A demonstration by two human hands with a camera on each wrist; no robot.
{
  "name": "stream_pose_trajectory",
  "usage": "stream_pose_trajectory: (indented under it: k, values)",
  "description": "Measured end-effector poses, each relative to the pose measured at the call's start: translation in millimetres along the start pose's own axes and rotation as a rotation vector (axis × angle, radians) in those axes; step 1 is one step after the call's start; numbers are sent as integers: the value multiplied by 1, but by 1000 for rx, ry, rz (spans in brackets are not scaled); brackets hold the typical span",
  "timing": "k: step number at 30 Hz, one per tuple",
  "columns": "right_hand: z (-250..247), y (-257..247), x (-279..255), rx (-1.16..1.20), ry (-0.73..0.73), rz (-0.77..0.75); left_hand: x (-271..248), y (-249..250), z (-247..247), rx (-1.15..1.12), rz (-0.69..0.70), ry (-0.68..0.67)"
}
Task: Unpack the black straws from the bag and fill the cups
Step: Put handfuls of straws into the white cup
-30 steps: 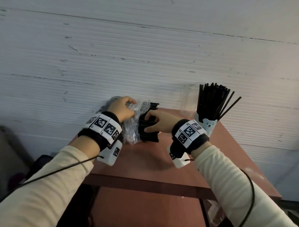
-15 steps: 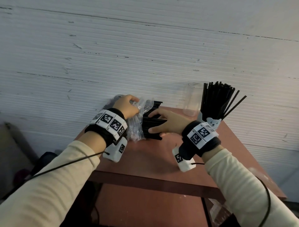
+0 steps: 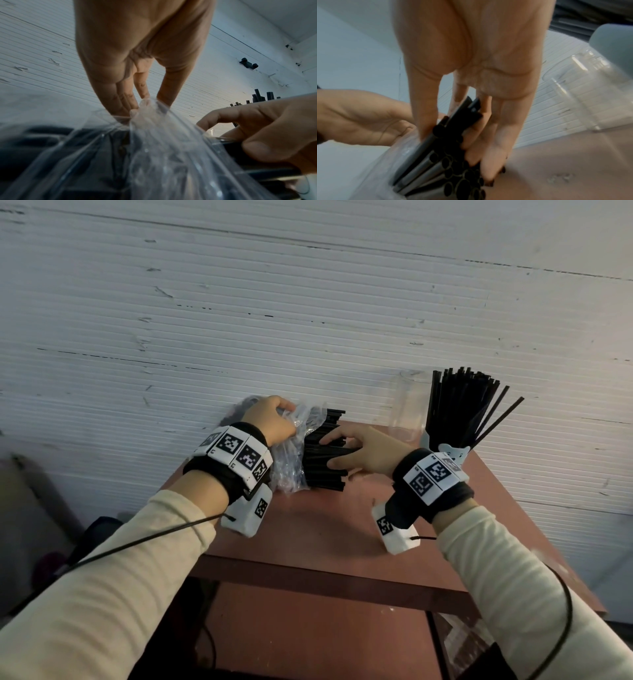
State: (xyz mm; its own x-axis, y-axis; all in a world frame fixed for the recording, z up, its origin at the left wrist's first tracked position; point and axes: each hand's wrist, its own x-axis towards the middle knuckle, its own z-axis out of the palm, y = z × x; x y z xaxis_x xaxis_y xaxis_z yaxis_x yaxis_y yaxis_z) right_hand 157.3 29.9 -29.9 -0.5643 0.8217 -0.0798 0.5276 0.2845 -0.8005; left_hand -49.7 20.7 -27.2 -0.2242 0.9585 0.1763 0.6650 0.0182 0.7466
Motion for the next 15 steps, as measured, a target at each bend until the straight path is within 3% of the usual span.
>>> stream_pose_trajectory:
  k: [3,6,15]
  values:
    - [5,-2,-4,-10,-57,4,0,-1,0,8,8,-4]
    - [6,-4,-3,-105,-24,-57,-1,-1,0,10,1,-13]
    - [4,4,1,132,122,-196,-1,1,-1,27,-4,-26]
